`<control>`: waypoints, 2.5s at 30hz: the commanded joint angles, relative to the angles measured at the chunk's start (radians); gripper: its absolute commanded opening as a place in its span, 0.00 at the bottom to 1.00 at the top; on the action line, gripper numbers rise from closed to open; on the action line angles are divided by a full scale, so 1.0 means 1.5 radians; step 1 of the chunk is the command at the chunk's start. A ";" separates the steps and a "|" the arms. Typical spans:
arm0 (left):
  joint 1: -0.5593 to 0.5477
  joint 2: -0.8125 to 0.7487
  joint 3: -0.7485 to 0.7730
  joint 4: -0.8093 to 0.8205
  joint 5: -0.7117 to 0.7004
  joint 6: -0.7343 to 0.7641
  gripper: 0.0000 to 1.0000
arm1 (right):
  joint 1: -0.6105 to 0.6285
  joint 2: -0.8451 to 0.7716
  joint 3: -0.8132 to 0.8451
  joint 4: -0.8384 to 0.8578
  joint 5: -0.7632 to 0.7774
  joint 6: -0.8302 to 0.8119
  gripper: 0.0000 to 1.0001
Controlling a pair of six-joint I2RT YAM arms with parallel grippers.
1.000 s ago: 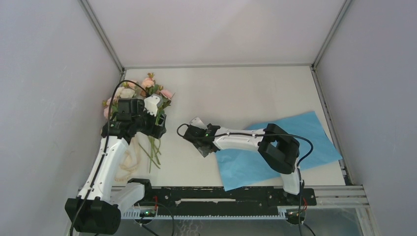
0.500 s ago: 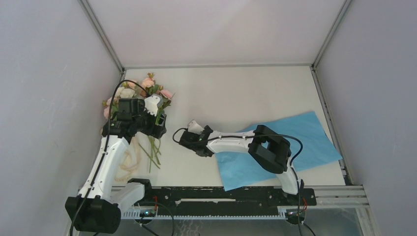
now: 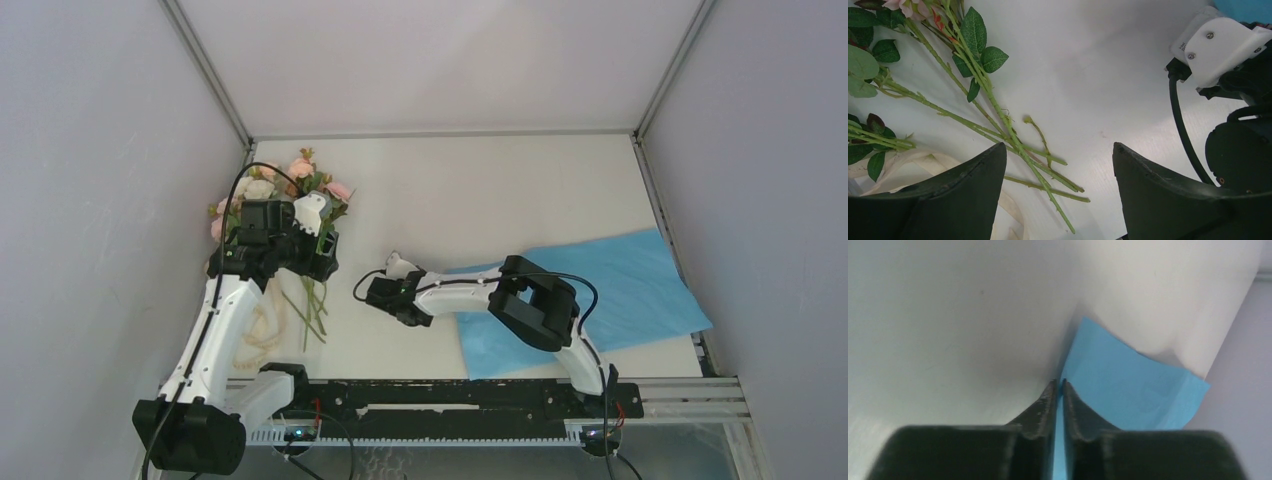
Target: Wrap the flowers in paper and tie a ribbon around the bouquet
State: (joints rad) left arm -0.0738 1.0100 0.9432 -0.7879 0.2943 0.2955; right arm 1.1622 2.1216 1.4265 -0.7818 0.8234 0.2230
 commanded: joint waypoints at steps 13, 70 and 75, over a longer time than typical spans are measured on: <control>-0.003 -0.020 0.019 0.014 -0.036 -0.013 0.84 | -0.069 -0.100 0.097 0.171 0.066 -0.275 0.00; -0.292 0.406 -0.158 0.589 0.224 -0.603 0.70 | -0.556 -0.566 -0.596 0.390 -0.612 0.212 0.43; -0.314 0.380 -0.169 0.671 0.230 -0.617 0.62 | -0.555 -0.547 -0.596 0.408 -0.624 0.212 0.43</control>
State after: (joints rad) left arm -0.5144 1.6230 0.7090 0.0753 0.6056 -0.6014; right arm 0.3347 1.2831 0.5251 -0.2379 -0.0837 0.5274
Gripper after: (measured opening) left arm 0.636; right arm 0.431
